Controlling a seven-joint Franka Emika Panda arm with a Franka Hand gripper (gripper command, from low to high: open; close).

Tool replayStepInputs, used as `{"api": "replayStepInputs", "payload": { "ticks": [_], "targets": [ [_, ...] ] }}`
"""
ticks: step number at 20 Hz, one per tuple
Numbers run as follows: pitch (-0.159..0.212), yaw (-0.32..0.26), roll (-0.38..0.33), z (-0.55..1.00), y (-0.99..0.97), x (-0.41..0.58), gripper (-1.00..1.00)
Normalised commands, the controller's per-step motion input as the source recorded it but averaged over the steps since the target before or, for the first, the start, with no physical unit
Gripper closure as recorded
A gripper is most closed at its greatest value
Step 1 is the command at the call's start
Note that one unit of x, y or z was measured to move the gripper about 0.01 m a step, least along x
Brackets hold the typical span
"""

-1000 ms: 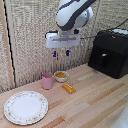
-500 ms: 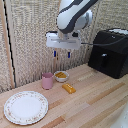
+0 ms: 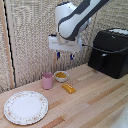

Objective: Extend the gripper towards the air fryer handle. Grasp the air fryer handle and pull it to open the air fryer. Release the air fryer handle and move the gripper to the bread. Grasp the bread with the gripper and move it to the air fryer basket. Release the bread inside the air fryer and retract the gripper.

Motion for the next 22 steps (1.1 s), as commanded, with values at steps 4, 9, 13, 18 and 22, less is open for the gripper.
{"api": "replayStepInputs", "payload": {
  "ticks": [4, 9, 13, 18, 22],
  "targets": [
    [-0.162, -0.085, -0.375, 0.0, 0.0, 0.011, -1.0],
    [-0.139, -0.04, -0.375, 0.0, 0.0, -0.015, -1.0],
    [-0.107, -0.027, -0.375, -0.04, 0.0, -0.11, -1.0],
    [-0.066, -0.086, -0.31, -0.29, -0.12, -0.239, -1.0],
    [-0.039, -0.094, -0.223, -0.39, -0.27, -0.176, -1.0]
  ]
}}
